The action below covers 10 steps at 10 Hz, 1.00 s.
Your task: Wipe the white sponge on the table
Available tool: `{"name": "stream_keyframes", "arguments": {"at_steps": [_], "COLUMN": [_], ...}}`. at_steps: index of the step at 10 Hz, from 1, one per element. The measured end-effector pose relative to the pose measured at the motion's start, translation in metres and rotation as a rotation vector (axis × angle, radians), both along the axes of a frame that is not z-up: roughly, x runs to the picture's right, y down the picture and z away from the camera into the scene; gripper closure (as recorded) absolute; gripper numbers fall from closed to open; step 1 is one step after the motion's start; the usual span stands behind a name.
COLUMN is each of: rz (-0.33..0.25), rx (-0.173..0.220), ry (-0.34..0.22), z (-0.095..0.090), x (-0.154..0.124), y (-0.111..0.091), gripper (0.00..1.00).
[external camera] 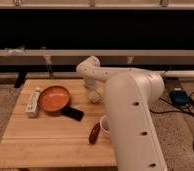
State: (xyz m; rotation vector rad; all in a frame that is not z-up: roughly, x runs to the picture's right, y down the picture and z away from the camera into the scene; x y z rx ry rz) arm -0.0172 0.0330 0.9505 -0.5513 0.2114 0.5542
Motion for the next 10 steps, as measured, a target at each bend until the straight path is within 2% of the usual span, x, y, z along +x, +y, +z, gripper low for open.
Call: {"name": "stream_keyframes", "arguments": {"at_steps": [5,10], "rz": [-0.019,0.006], "rx": [0.0,-0.021], "ry": [-0.027,-0.075], "z": [-0.017,-0.031], "x": [0.009,0.022], "y": [0.0,-0.013], "gripper": [0.2,0.2]}}
